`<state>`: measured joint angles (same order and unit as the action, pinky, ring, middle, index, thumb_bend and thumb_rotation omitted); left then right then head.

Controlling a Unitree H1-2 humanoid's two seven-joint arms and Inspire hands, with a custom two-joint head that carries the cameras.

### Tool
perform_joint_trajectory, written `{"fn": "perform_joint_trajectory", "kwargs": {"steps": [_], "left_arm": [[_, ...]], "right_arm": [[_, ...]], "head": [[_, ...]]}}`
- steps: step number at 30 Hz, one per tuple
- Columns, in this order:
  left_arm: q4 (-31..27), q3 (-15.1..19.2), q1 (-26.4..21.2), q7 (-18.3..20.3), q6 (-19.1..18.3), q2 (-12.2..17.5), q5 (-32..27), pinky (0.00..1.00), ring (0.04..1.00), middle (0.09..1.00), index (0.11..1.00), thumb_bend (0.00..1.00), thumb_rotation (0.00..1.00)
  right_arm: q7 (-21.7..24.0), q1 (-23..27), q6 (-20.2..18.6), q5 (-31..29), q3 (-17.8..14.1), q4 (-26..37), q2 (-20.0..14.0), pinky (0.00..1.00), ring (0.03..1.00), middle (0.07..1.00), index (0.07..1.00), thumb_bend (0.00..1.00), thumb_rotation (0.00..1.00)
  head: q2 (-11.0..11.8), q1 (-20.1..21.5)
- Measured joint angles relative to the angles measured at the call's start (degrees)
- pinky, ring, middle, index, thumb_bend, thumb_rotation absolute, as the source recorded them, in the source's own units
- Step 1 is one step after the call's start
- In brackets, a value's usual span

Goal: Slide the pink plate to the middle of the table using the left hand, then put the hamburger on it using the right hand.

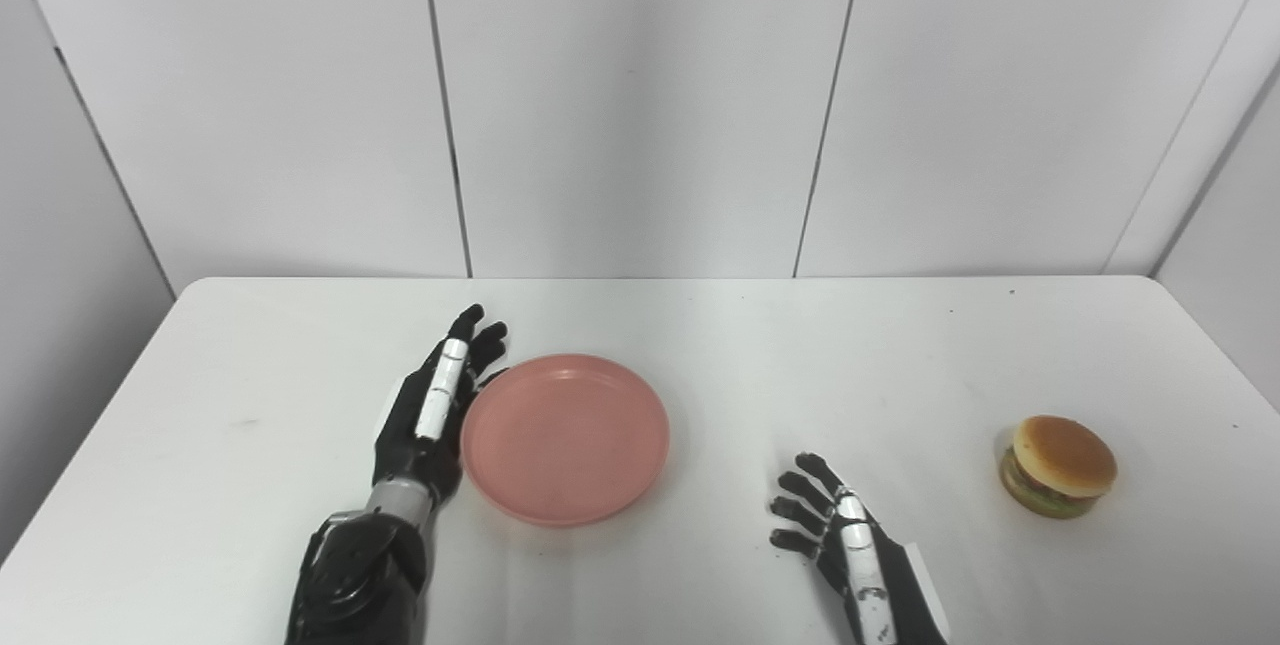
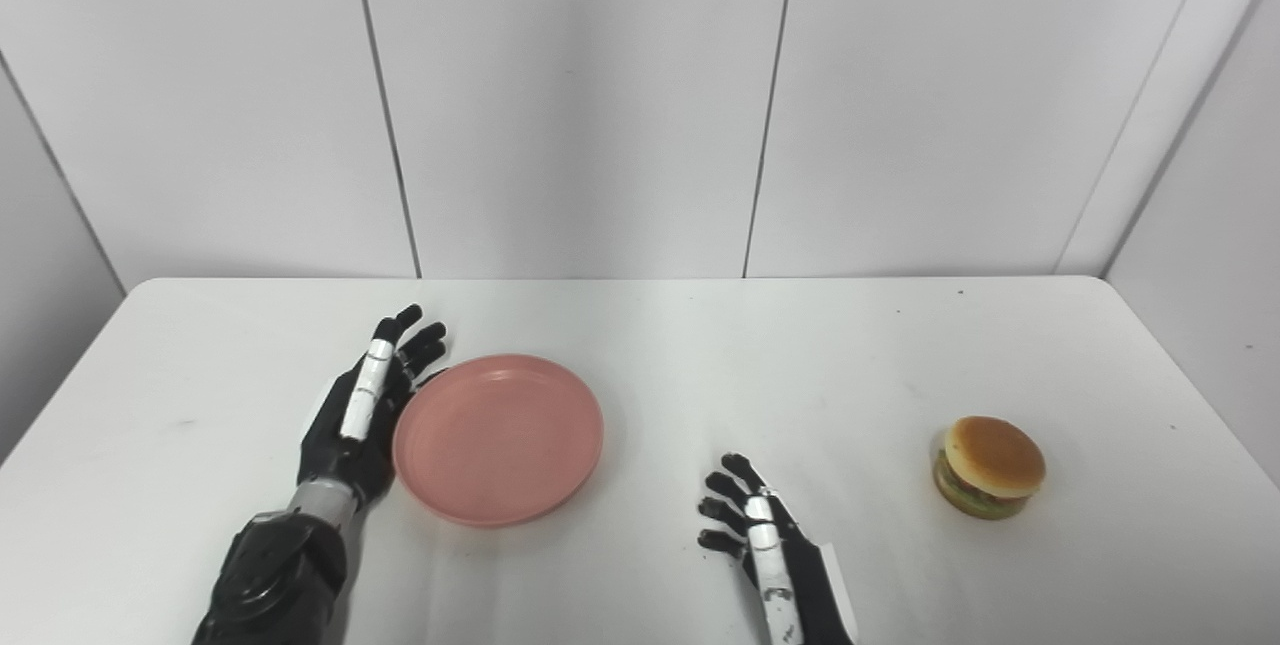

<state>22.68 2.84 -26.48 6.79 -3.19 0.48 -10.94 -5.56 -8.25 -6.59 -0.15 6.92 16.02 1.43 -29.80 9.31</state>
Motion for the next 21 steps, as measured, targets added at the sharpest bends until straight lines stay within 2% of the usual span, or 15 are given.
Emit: {"fn": "perform_joint_trajectory", "kwargs": {"steps": [7, 9, 11, 15, 18, 21], "left_arm": [[0.33, -0.28, -0.09, 0.53, 0.04, 0.53, 0.17, 0.83, 0.902, 0.871, 0.881, 0.71, 0.79], [0.77, -0.41, -0.33, 0.78, 0.11, 0.57, 0.17, 0.83, 0.903, 0.868, 0.884, 0.71, 0.79], [1.12, -0.52, -0.62, 1.01, 0.11, 0.65, 0.17, 0.84, 0.903, 0.869, 0.884, 0.71, 0.79], [1.12, -0.41, -0.65, 1.3, 0.04, 0.65, 0.0, 0.83, 0.903, 0.868, 0.869, 0.71, 0.77], [0.62, 1.41, -0.8, 1.22, -1.6, -0.28, -1.89, 0.84, 0.896, 0.851, 0.859, 0.72, 0.76], [0.77, 2.33, -1.33, 0.57, -2.41, -1.17, -2.64, 0.83, 0.892, 0.837, 0.842, 0.73, 0.73]], "right_arm": [[-2.05, 0.35, 1.23, 3.26, 1.53, -1.68, 0.83, 0.72, 0.799, 0.839, 0.866, 0.66, 1.0], [-3.01, 0.47, 2.58, 5.26, 1.77, -2.56, 1.15, 0.72, 0.805, 0.847, 0.861, 0.65, 1.0], [-4.33, 0.55, 5.04, 7.86, 1.93, -3.85, 1.28, 0.72, 0.803, 0.849, 0.855, 0.72, 1.0], [-5.76, 0.6, 7.94, 10.79, 1.35, -4.85, 1.9, 0.72, 0.799, 0.846, 0.855, 0.75, 1.0], [-7.69, 0.74, 9.87, 14.48, -0.73, -4.78, 1.64, 0.74, 0.816, 0.859, 0.857, 0.65, 1.0], [-10.22, 1.73, 13.05, 19.21, -4.79, -4.68, 0.08, 0.76, 0.817, 0.864, 0.842, 0.65, 1.0]], "head": [[0.53, 2.37], [1.14, 3.69], [1.32, 3.96], [1.32, 4.39], [1.06, 4.92], [1.06, 5.36]]}}
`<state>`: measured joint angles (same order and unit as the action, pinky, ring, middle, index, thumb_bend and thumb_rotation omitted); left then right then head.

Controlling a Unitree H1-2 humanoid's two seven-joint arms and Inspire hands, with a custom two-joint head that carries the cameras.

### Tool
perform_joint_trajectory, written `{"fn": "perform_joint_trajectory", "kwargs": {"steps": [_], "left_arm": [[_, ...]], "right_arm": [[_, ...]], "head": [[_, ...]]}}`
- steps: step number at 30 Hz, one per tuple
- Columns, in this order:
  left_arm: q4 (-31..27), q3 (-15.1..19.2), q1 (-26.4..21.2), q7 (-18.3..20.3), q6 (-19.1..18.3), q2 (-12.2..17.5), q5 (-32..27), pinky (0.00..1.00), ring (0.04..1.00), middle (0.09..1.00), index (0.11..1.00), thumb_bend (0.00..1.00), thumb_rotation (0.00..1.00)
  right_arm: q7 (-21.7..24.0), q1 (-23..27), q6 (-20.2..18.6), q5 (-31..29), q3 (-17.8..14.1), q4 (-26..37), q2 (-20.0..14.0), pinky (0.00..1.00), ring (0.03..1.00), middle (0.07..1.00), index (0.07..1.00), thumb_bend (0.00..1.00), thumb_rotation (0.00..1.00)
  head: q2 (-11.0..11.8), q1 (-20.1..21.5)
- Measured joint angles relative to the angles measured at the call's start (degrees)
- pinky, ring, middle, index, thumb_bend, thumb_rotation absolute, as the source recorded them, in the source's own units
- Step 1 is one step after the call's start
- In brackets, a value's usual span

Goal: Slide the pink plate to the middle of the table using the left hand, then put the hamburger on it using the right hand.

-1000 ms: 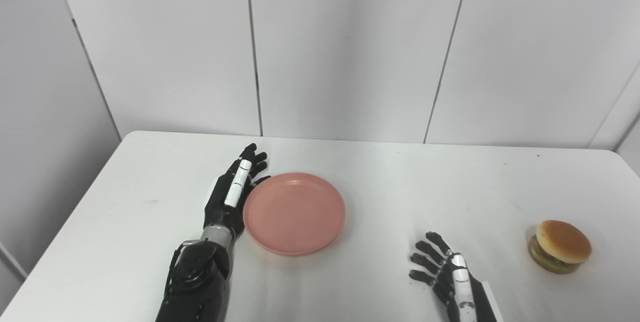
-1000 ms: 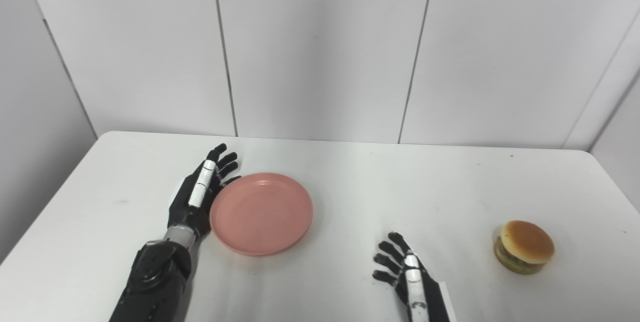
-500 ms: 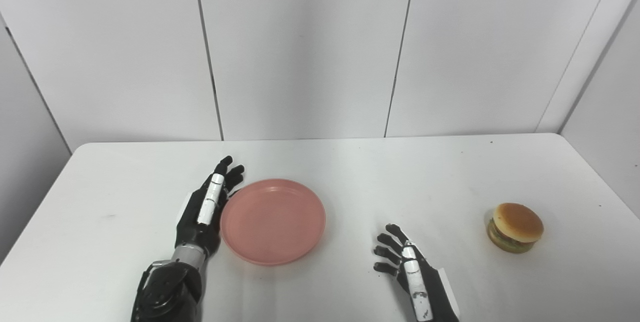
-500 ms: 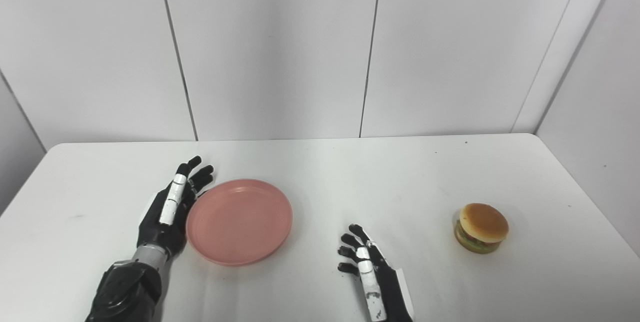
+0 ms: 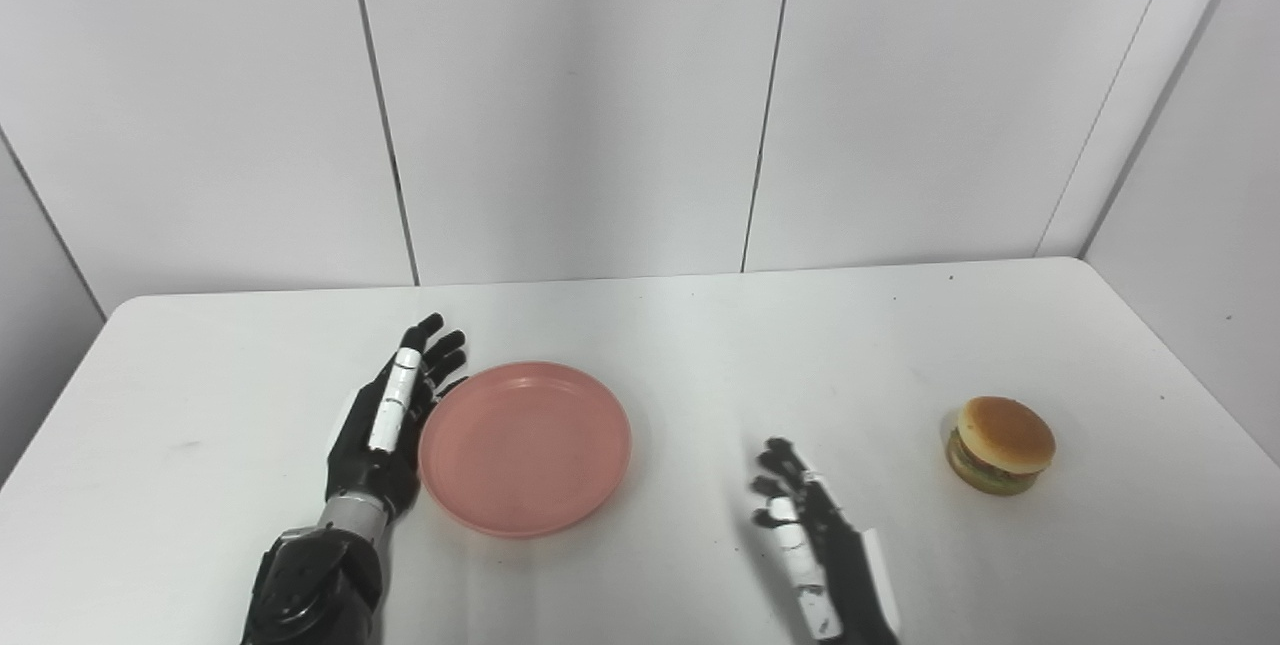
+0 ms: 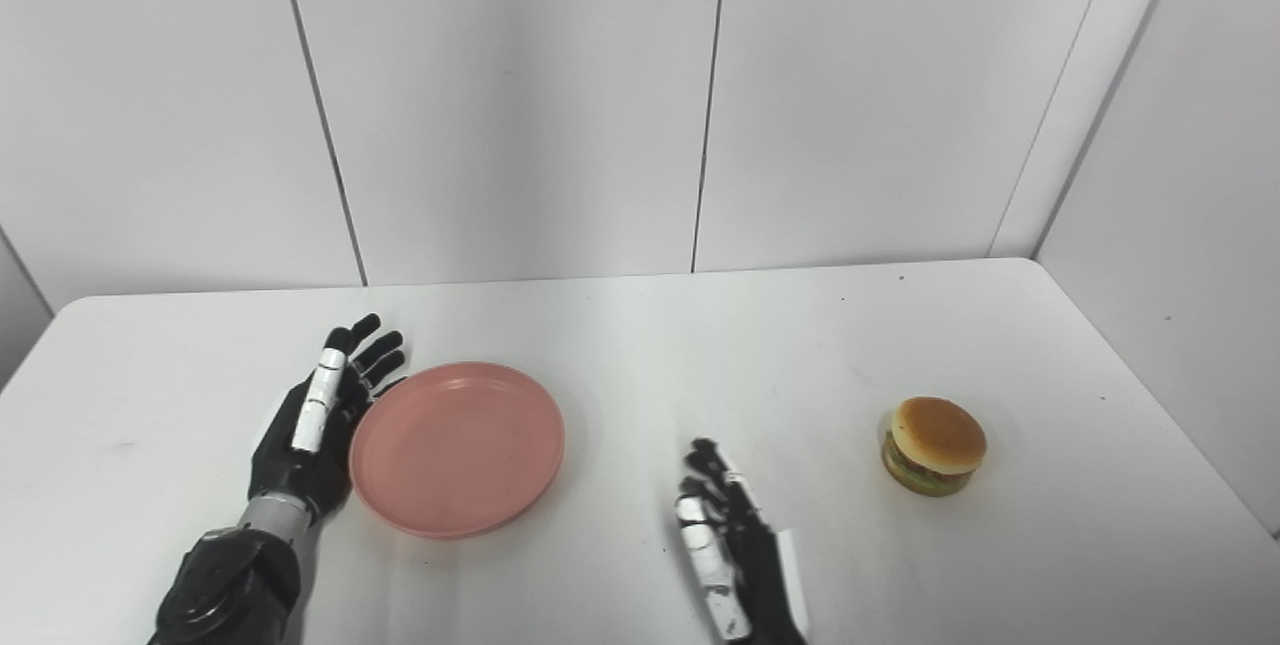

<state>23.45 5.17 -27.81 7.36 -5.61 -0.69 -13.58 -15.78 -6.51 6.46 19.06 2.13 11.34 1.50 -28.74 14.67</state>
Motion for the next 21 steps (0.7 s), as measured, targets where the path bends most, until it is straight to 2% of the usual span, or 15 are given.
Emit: {"fn": "perform_joint_trajectory", "kwargs": {"steps": [3, 4, 7, 9, 11, 13, 14, 16, 17, 18, 19, 21], "left_arm": [[1.1, -0.01, -0.76, -0.23, 0.0, -0.25, 0.05, 0.81, 0.882, 0.829, 0.84, 0.73, 0.74], [1.46, -0.07, -1.02, -0.22, 0.0, -0.27, 0.07, 0.8, 0.876, 0.825, 0.841, 0.73, 0.74], [2.16, -0.18, -1.54, -0.17, 0.05, -0.32, 0.1, 0.8, 0.867, 0.826, 0.839, 0.72, 0.74], [2.78, -0.15, -2.01, -0.18, 0.06, -0.51, 0.09, 0.8, 0.864, 0.829, 0.835, 0.72, 0.74], [3.29, -0.16, -2.39, -0.17, 0.06, -0.75, 0.08, 0.8, 0.864, 0.832, 0.83, 0.71, 0.74], [3.42, -0.15, -2.48, -0.03, 0.07, -0.83, 0.04, 0.81, 0.866, 0.836, 0.829, 0.71, 0.73], [3.44, -0.12, -2.49, 0.07, 0.08, -0.82, 0.02, 0.81, 0.864, 0.836, 0.825, 0.71, 0.73], [3.41, 0.0, -2.48, 0.3, 0.07, -0.91, 0.0, 0.81, 0.862, 0.836, 0.823, 0.7, 0.72], [3.41, 0.03, -2.48, 0.3, 0.07, -0.94, 0.0, 0.81, 0.862, 0.836, 0.822, 0.71, 0.72], [3.42, 0.05, -2.49, 0.3, 0.07, -0.95, 0.0, 0.81, 0.861, 0.836, 0.822, 0.71, 0.72], [3.44, 0.08, -2.49, 0.33, 0.07, -0.95, 0.0, 0.81, 0.862, 0.837, 0.821, 0.71, 0.73], [3.52, 0.07, -2.51, 0.43, 0.07, -0.94, 0.01, 0.81, 0.863, 0.837, 0.821, 0.71, 0.73]], "right_arm": [[-3.64, 2.19, 4.11, 6.7, -3.76, -0.19, -4.4, 0.72, 0.798, 0.83, 0.817, 0.64, 1.0], [-4.72, 3.26, 4.76, 9.46, -4.83, -0.07, -6.23, 0.71, 0.786, 0.798, 0.789, 0.68, 1.0], [-7.26, 6.34, 5.22, 17.94, -6.98, 2.16, -10.53, 0.7, 0.738, 0.75, 0.747, 0.68, 1.0], [-7.81, 8.2, 5.25, 23.58, -7.24, 3.65, -12.68, 0.69, 0.723, 0.734, 0.725, 0.68, 1.0], [-7.85, 9.96, 5.22, 26.33, -7.94, 3.81, -14.23, 0.69, 0.725, 0.73, 0.709, 0.66, 1.0], [-7.78, 11.16, 4.48, 26.51, -9.66, 3.8, -14.85, 0.71, 0.734, 0.733, 0.704, 0.65, 1.0], [-7.68, 11.72, 3.64, 26.51, -10.51, 3.8, -15.06, 0.71, 0.745, 0.745, 0.709, 0.65, 0.95], [-6.69, 12.41, 1.26, 27.02, -12.33, 3.94, -15.82, 0.71, 0.751, 0.753, 0.713, 0.65, 0.91], [-5.99, 12.46, -0.21, 27.53, -12.88, 4.1, -16.23, 0.72, 0.763, 0.762, 0.715, 0.65, 0.84], [-4.77, 12.46, -2.09, 28.14, -13.45, 4.43, -16.71, 0.73, 0.767, 0.766, 0.716, 0.65, 0.81], [-3.7, 12.46, -3.47, 28.91, -13.76, 4.68, -17.21, 0.75, 0.776, 0.77, 0.717, 0.65, 0.73], [-1.56, 12.67, -5.5, 30.6, -13.97, 4.95, -18.54, 0.77, 0.793, 0.78, 0.717, 0.65, 0.64]], "head": [[0.09, 0.44], [0.09, 0.44], [0.53, 1.15], [0.79, 1.41], [0.97, 1.67], [1.05, 2.02], [1.05, 2.03], [1.05, 2.11], [1.05, 2.11], [1.05, 2.11], [1.05, 2.29], [0.97, 2.12]]}}
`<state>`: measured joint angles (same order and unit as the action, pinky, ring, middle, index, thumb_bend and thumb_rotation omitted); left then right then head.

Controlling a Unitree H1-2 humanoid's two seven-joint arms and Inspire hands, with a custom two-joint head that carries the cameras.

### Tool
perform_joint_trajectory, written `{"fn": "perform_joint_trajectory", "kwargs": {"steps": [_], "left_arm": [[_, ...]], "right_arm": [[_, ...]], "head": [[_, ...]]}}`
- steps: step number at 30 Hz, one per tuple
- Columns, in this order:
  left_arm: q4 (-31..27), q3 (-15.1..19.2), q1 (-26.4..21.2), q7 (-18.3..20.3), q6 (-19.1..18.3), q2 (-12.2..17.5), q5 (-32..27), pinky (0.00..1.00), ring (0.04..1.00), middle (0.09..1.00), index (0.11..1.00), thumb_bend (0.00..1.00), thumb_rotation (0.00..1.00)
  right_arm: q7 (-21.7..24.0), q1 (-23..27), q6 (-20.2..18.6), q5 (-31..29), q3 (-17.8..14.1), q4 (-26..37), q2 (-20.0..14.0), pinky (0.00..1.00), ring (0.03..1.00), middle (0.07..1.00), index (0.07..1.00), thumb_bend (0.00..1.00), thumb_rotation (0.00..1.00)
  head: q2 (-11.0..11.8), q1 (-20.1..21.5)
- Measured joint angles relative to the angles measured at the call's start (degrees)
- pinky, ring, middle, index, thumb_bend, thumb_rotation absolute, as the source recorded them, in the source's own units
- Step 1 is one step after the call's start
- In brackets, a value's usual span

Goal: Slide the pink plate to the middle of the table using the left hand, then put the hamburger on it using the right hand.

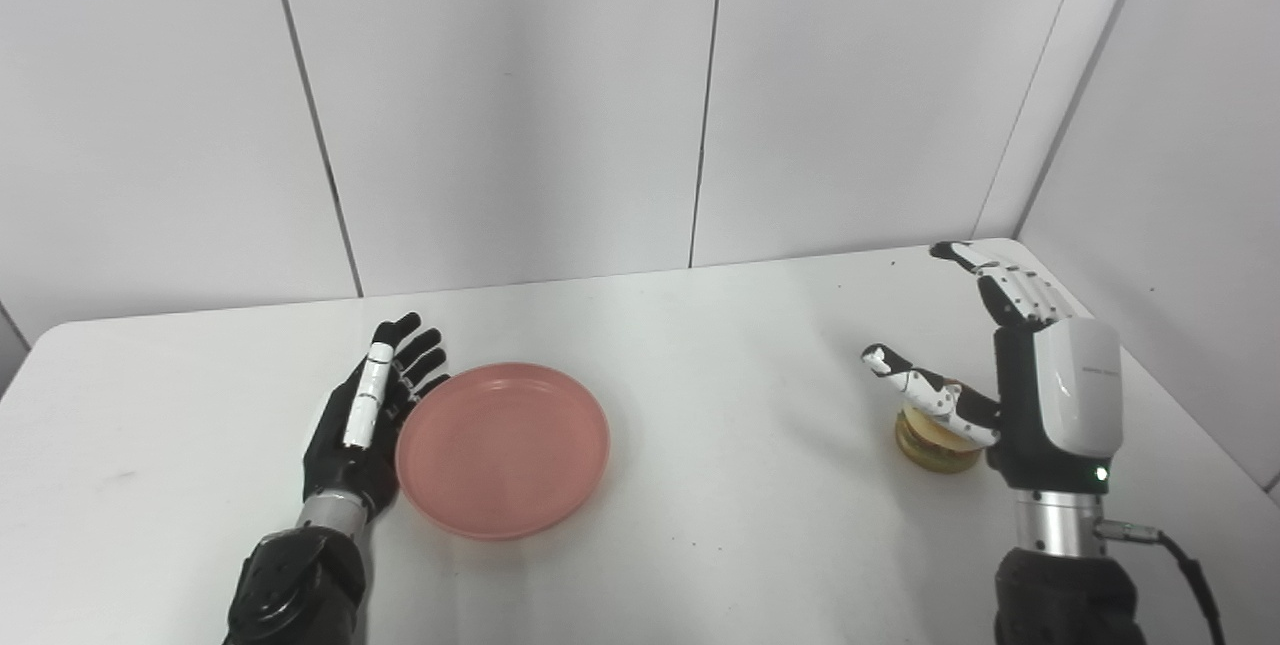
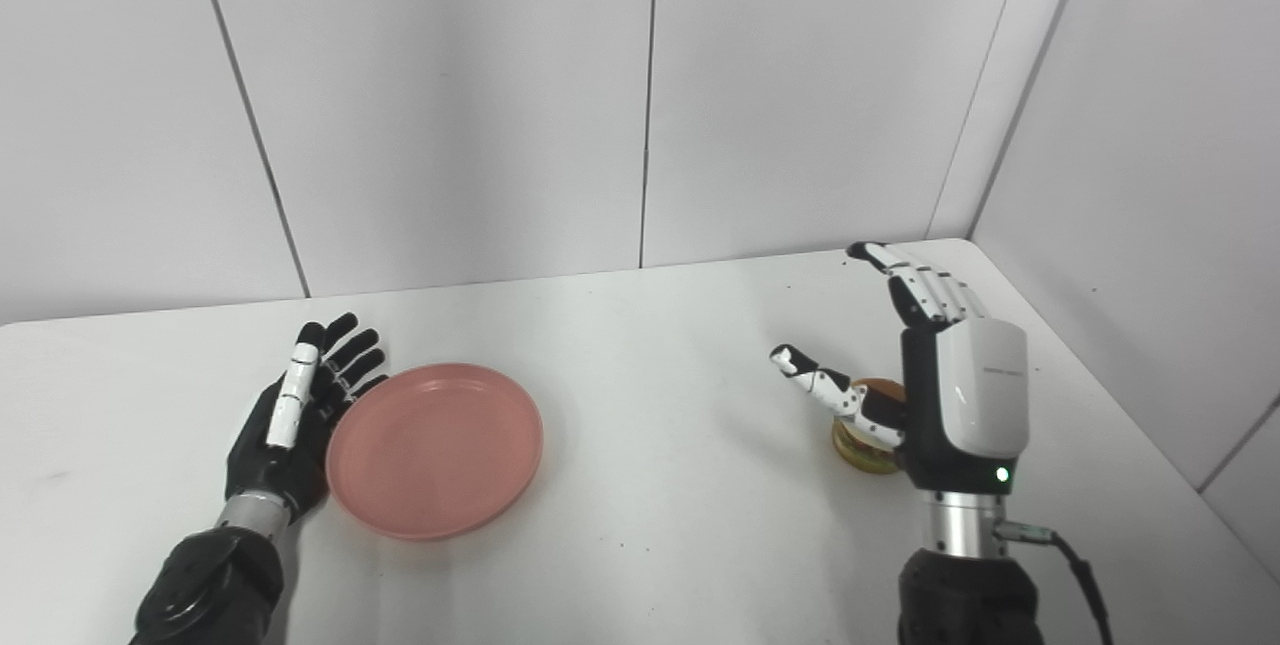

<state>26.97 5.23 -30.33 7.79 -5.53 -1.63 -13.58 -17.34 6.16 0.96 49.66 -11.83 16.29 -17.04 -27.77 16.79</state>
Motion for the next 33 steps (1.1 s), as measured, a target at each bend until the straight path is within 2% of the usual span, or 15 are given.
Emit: {"fn": "perform_joint_trajectory", "kwargs": {"steps": [3, 11, 19, 23, 27, 33], "left_arm": [[0.05, 0.0, -0.05, 0.01, 0.0, -0.04, 0.0, 0.8, 0.862, 0.833, 0.82, 0.7, 0.73], [0.05, 0.06, -0.2, -0.02, -0.02, -0.47, 0.01, 0.8, 0.855, 0.819, 0.815, 0.69, 0.74], [-0.09, 0.35, -0.17, -0.19, -0.08, -0.5, 0.03, 0.77, 0.837, 0.795, 0.814, 0.71, 0.73], [-0.22, 0.67, -0.19, -0.17, -0.46, -0.49, 0.0, 0.77, 0.836, 0.793, 0.812, 0.71, 0.73], [-0.38, 1.05, -0.42, -0.17, -1.46, -0.49, -0.03, 0.77, 0.839, 0.797, 0.804, 0.71, 0.72], [-0.21, 1.24, -0.77, -0.06, -2.04, -0.48, -0.57, 0.78, 0.844, 0.803, 0.808, 0.71, 0.73]], "right_arm": [[3.81, 1.22, -3.1, 2.48, 0.04, -0.75, -2.31, 0.8, 0.812, 0.789, 0.712, 0.67, 0.58], [10.51, 5.33, -9.22, 4.93, 1.77, -8.19, -7.26, 0.75, 0.81, 0.786, 0.709, 0.7, 0.54], [10.19, 7.14, -10.35, 3.41, 5.0, -19.12, -9.21, 0.66, 0.739, 0.737, 0.665, 0.73, 0.39], [8.1, 8.66, -10.14, 0.74, 6.51, -24.41, -9.74, 0.68, 0.745, 0.739, 0.67, 0.72, 0.38], [8.1, 9.05, -10.19, -1.45, 7.55, -25.35, -10.16, 0.71, 0.756, 0.746, 0.68, 0.71, 0.37], [8.68, 8.66, -10.82, -4.52, 8.34, -25.28, -10.1, 0.67, 0.742, 0.743, 0.678, 0.72, 0.35]], "head": [[-0.17, -0.35], [-0.18, -0.79], [-0.44, -1.23], [-0.62, -1.32], [-0.79, -1.14], [-0.97, -0.97]]}}
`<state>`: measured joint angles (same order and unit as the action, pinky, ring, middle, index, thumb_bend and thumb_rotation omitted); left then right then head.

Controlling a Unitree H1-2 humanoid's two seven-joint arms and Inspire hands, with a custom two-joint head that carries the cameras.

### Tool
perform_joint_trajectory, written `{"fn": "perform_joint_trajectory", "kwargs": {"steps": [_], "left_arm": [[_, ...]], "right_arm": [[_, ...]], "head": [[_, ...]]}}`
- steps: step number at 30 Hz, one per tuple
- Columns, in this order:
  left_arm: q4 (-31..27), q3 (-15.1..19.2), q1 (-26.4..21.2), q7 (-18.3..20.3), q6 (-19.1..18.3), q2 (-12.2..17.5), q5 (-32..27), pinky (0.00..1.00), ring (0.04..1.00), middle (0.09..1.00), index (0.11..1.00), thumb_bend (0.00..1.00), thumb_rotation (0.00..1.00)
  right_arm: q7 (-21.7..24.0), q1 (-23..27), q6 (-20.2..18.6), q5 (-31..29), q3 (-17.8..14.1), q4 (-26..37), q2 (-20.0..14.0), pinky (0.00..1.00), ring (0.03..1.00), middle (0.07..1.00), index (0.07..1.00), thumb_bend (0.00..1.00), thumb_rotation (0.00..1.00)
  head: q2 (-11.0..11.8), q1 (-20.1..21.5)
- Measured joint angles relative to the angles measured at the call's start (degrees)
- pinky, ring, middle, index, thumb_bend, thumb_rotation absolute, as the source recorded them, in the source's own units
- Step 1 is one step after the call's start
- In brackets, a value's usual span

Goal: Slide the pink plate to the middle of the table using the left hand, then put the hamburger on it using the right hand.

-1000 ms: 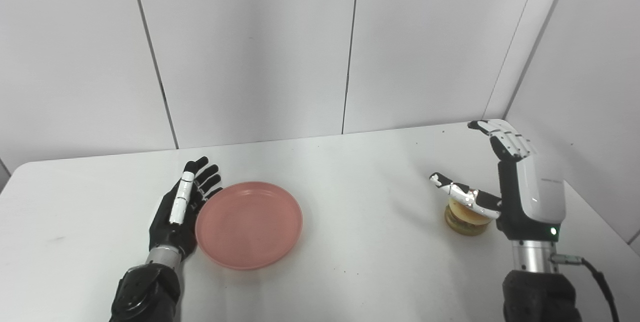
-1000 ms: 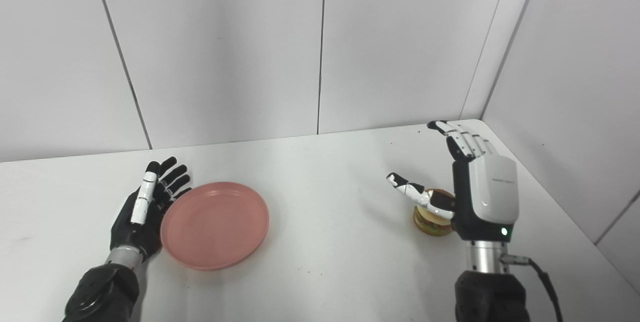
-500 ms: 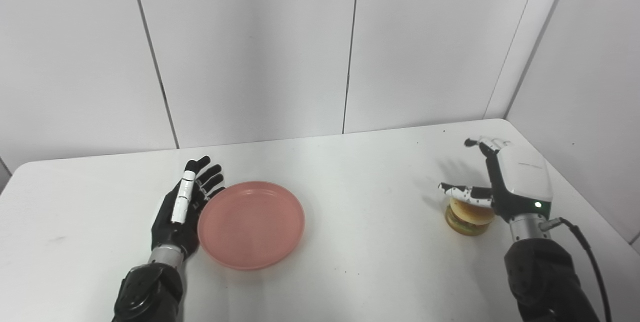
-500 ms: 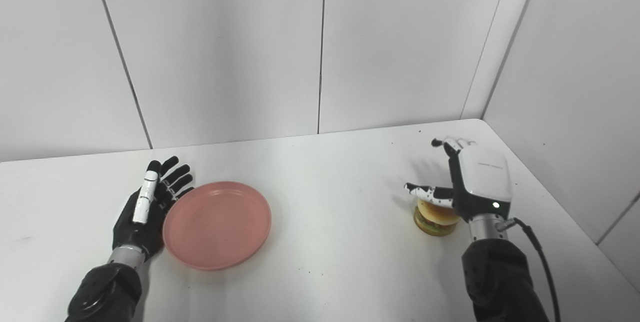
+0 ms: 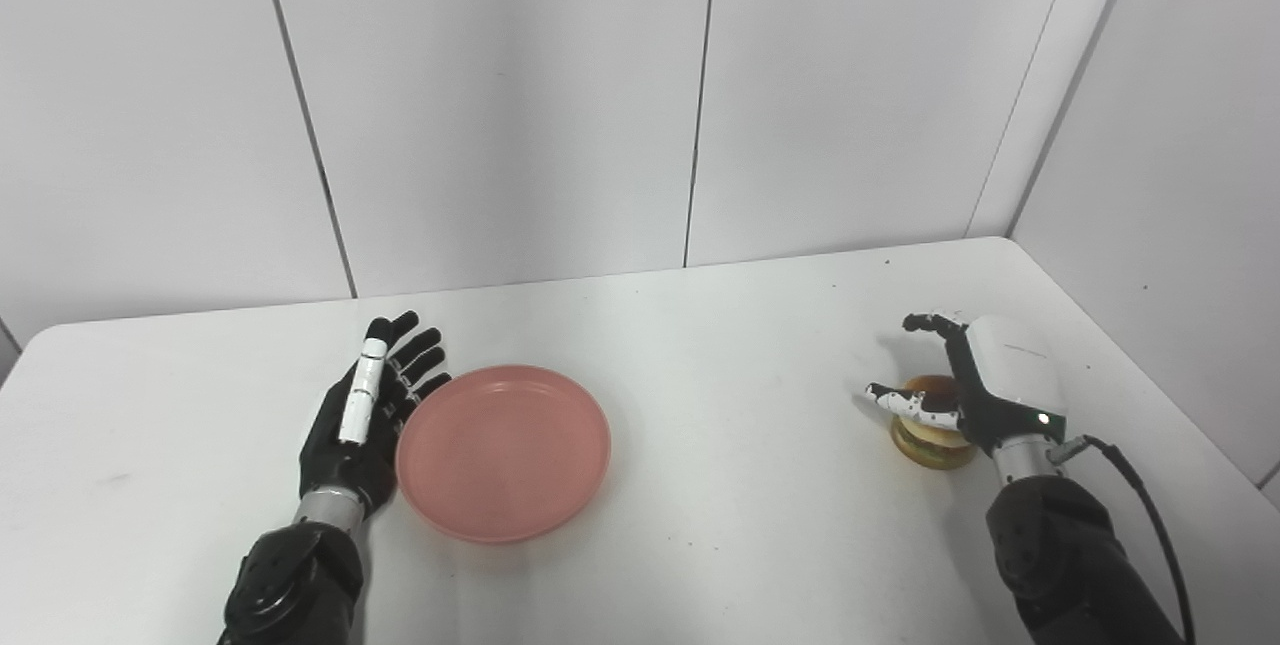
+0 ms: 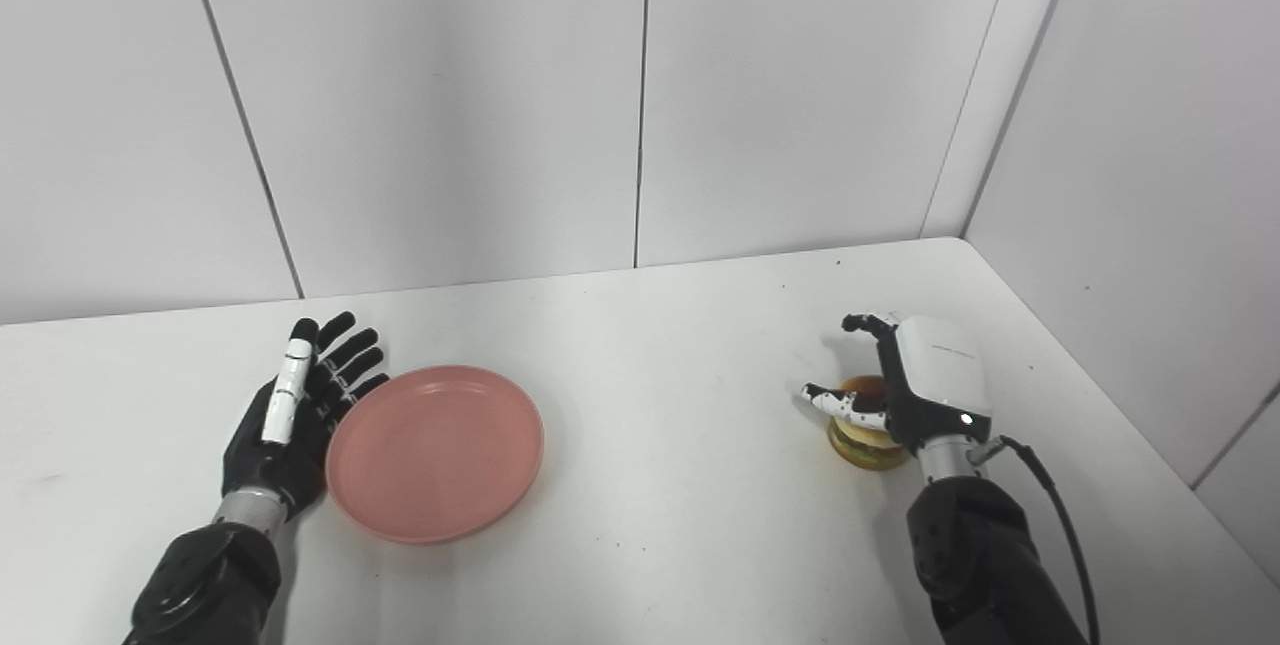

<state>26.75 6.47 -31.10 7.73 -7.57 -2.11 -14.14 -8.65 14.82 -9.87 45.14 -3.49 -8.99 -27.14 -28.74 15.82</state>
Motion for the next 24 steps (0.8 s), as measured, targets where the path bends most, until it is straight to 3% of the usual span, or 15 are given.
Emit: {"fn": "perform_joint_trajectory", "kwargs": {"steps": [10, 24], "left_arm": [[0.07, -0.04, -0.05, 0.3, -0.14, 0.23, -0.42, 0.8, 0.849, 0.803, 0.814, 0.71, 0.71], [0.32, 0.1, -0.75, 0.03, -1.54, 0.43, -0.41, 0.79, 0.838, 0.79, 0.802, 0.7, 0.68]], "right_arm": [[1.76, -1.64, -3.55, -3.79, 0.03, 3.5, 0.41, 0.69, 0.76, 0.759, 0.694, 0.71, 0.36], [-1.5, -3.54, -2.69, -6.02, 0.2, 2.82, 0.54, 0.57, 0.627, 0.665, 0.68, 0.73, 0.47]], "head": [[-0.53, -0.44], [-0.62, -0.44]]}}
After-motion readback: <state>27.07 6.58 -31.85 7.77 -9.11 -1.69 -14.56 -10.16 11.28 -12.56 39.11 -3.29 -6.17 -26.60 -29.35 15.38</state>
